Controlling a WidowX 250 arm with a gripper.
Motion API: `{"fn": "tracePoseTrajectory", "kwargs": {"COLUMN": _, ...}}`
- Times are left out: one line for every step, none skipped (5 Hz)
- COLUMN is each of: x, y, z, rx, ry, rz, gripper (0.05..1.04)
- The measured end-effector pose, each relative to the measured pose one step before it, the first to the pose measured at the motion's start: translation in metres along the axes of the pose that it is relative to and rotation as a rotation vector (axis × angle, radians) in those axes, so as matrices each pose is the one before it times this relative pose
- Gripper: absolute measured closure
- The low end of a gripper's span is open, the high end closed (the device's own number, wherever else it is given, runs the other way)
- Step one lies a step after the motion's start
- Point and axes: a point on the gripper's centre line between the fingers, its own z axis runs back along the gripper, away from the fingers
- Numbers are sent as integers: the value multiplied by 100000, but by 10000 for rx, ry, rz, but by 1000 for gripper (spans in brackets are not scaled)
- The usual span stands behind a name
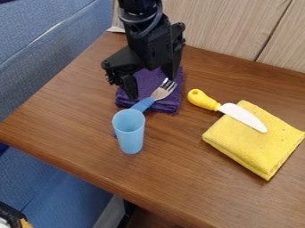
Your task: Move the yellow knife to upper left of the table
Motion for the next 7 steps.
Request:
{"fn": "tracePoseTrajectory", "kwargs": {"x": 187, "y": -186, "z": -579, "rx": -190, "ry": -132, "rz": 4, "gripper": 83}}
{"fn": "tracePoseTrajectory", "kwargs": {"x": 736, "y": 1472, "z": -700, "rx": 34, "ry": -394, "rz": 364, "gripper": 83}}
{"fn": "tracePoseTrajectory", "kwargs": {"x": 259, "y": 1850, "z": -819, "rx": 129, "ry": -60, "rz": 179, "gripper": 83}}
{"fn": "tracePoseTrajectory", "kwargs": {"x": 325, "y": 2265, "z": -2078, "rx": -191, "ry": -187, "rz": 113, "gripper": 83}}
{"fn": "tracePoseTrajectory", "kwargs": {"x": 242, "y": 2054, "z": -1865, "rx": -181, "ry": 10, "rz": -166, "gripper": 83}}
{"fn": "tracePoseTrajectory", "kwargs": {"x": -101, "y": 1325, "z": -2226, "rx": -272, "ry": -22, "rz": -102, "gripper": 83}}
{"fn": "tracePoseTrajectory", "kwargs": {"x": -310, "y": 1004, "z": -750, "rx": 33, "ry": -2, "rz": 193, "gripper": 83}}
